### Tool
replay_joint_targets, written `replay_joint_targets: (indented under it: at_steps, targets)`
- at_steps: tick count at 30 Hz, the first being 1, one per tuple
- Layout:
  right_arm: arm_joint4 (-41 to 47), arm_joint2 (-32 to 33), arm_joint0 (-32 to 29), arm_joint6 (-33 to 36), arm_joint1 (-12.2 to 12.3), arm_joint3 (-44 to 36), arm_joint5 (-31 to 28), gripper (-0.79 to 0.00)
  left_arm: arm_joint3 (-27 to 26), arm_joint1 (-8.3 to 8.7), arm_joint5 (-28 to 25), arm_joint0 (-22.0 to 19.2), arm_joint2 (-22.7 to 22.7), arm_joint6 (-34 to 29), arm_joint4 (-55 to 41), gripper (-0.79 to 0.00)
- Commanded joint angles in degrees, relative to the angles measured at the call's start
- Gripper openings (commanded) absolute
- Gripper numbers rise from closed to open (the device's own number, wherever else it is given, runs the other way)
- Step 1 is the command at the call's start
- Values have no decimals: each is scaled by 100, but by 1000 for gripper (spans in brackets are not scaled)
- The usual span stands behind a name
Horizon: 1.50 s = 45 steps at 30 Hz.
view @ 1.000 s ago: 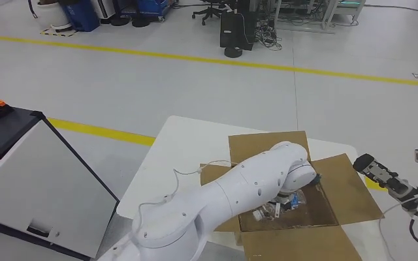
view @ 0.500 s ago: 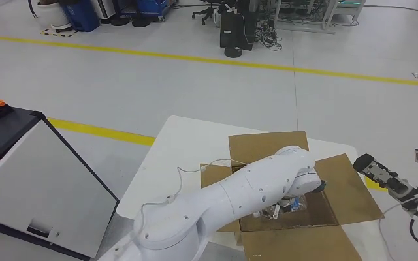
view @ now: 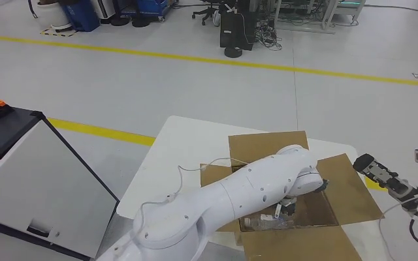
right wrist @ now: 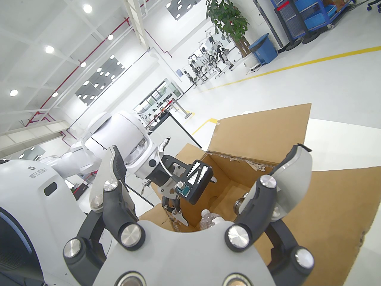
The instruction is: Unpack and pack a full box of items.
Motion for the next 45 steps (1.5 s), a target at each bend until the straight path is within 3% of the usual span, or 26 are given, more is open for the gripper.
replay_joint_targets:
  at_steps: [1,9,15,22,25,28,45]
  targets:
    - [0,0,0,0,0,0,0,0,-16,12,180,-104,-58,45,-4,0]
    - [0,0,0,0,0,0,0,0,-239,97,766,-427,-397,328,-94,0]
    - [0,0,0,0,0,0,0,0,-291,226,989,-432,-836,696,-309,0]
    - [0,0,0,0,0,0,0,0,-635,623,1519,-120,-1272,858,-29,0]
    - [0,0,0,0,0,0,0,0,-1071,868,1829,135,-1462,853,256,0]
    - [0,0,0,0,0,0,0,0,-1654,1103,1793,405,-1593,751,575,0]
    - [0,0,0,0,0,0,0,0,-1654,1103,1793,405,-1593,751,575,0]
